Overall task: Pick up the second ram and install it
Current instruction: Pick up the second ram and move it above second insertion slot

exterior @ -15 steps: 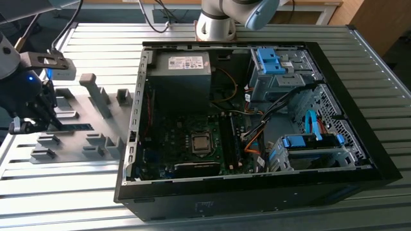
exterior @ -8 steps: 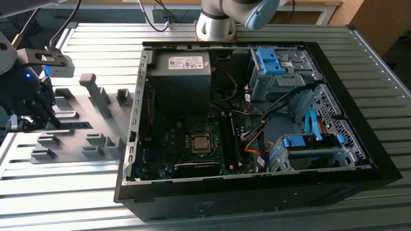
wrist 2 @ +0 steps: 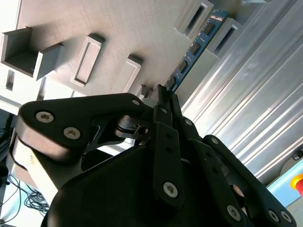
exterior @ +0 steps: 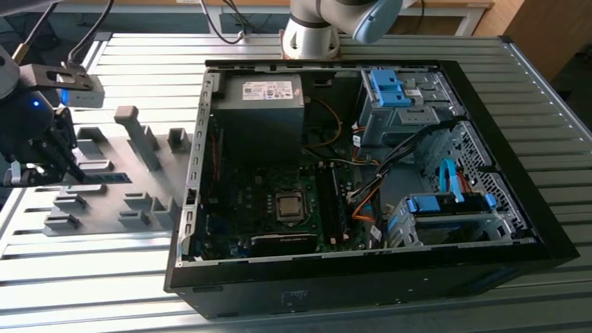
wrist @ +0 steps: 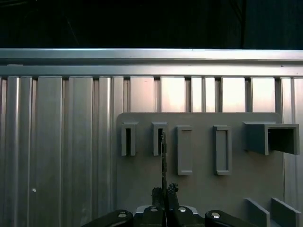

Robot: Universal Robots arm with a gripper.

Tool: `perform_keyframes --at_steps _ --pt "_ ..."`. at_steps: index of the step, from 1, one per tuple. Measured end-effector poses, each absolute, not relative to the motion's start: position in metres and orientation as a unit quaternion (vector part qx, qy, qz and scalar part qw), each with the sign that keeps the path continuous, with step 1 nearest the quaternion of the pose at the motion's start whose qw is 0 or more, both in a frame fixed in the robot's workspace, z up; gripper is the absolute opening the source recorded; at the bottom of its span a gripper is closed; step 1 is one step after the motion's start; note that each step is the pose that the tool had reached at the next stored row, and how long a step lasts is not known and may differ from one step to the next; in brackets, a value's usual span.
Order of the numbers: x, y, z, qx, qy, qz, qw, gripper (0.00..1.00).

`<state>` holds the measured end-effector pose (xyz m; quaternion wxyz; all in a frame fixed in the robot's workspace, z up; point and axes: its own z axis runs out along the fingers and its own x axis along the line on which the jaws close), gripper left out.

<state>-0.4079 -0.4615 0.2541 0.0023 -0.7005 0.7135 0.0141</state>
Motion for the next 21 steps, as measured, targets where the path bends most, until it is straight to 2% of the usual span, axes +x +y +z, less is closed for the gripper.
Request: perform_keyframes --at_steps 21 --pt "-0.408 -0.461 0.272 -0.701 0.713 0.014 0.002 0.14"
